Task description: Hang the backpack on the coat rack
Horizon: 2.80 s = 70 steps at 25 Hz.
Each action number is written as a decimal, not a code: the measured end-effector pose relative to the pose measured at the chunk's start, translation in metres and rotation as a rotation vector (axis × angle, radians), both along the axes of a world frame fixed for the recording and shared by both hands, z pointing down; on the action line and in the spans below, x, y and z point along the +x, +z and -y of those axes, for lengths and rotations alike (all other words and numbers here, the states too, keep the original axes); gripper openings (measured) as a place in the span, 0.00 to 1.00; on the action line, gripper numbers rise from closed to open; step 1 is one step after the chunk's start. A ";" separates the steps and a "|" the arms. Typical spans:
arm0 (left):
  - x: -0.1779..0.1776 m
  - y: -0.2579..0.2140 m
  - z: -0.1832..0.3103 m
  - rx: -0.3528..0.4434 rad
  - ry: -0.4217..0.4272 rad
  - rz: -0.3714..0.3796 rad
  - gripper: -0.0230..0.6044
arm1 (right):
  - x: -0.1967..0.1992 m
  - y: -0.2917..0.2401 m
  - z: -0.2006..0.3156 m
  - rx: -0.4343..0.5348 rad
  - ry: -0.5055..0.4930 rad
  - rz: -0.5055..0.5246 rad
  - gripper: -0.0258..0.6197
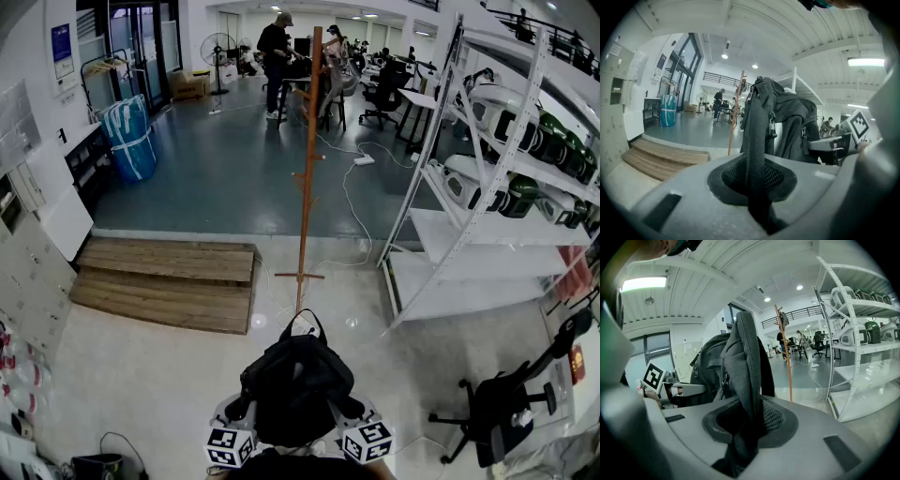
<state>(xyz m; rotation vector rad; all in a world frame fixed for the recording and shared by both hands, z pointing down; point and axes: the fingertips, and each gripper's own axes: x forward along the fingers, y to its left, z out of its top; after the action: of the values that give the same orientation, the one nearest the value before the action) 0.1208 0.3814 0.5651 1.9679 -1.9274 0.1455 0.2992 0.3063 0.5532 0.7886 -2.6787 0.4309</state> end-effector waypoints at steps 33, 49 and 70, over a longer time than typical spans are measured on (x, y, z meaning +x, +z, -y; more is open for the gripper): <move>-0.091 0.005 -0.025 0.010 0.052 -0.022 0.11 | -0.089 0.001 -0.032 0.011 0.050 -0.001 0.16; -0.137 -0.006 -0.008 0.030 0.017 0.000 0.11 | -0.137 -0.006 -0.007 0.021 0.021 0.033 0.16; -0.165 0.012 0.151 -0.016 0.021 -0.027 0.11 | -0.166 0.010 0.150 -0.025 0.038 0.033 0.16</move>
<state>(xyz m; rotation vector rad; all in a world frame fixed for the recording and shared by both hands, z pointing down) -0.0443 0.2299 0.5776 1.9699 -1.8829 0.1389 0.1331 0.1559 0.5632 0.8339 -2.6874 0.4903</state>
